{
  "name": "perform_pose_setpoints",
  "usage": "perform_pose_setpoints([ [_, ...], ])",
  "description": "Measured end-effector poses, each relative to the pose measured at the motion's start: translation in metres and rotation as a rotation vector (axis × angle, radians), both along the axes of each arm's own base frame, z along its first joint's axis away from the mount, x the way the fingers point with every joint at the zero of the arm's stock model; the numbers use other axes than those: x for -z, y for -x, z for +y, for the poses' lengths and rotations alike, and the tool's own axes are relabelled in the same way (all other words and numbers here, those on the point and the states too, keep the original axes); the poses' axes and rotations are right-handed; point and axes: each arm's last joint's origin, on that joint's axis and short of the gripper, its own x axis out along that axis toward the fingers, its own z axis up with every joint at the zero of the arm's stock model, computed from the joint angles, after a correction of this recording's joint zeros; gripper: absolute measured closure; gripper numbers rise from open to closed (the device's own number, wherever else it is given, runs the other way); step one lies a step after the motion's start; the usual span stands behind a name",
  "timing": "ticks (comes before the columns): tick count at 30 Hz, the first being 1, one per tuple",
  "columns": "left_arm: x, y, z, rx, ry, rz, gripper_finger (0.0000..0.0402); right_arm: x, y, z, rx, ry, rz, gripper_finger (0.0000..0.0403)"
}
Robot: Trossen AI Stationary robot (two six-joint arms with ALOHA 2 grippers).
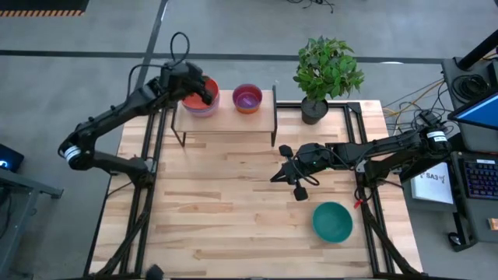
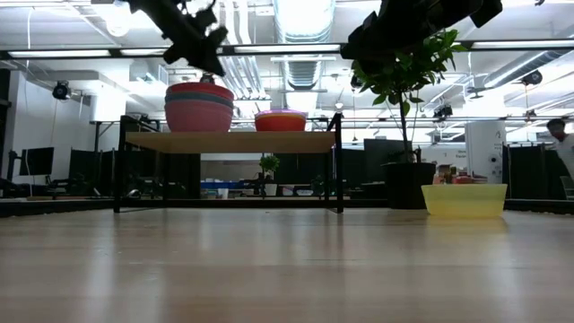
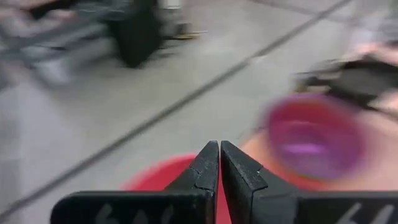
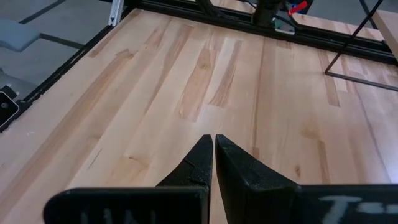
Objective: Place and stack bowls onto a shelf
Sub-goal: Stack the small yellow bowl on top of the small purple bowl on the shelf
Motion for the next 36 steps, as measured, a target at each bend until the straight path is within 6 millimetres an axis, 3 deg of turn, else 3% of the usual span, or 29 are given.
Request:
perform_pose_setpoints([
  [5,0.006,-0.005,-0.04,0.201,0.082,-0.086,0.0402,0.0,0.0,0.0,0.023,-0.042,0.006,0.0394],
  [11,0.018,-0.013,-0.094,0.41,0.06,-0.136,0.0401,0.0,0.0,-0.001,0.11,-0.14,0.032,0.0394],
  [20,0.02,-0.014,-0.149,0.644,-0.002,-0.277,0.0402,-0.002,0.0,-0.001,0.253,-0.366,0.113,0.0394],
  [24,0.027,-0.012,-0.164,0.707,-0.006,-0.3,0.0402,-0.011,0.001,-0.002,0.319,-0.436,0.198,0.0394],
  [30,0.044,-0.003,-0.17,0.736,-0.017,-0.34,0.0402,-0.026,0.008,-0.01,0.651,-0.395,0.389,0.0394],
  [36,0.053,0.018,-0.169,0.703,-0.117,-0.463,0.0402,-0.016,0.009,-0.028,0.914,-0.372,0.667,0.0394],
])
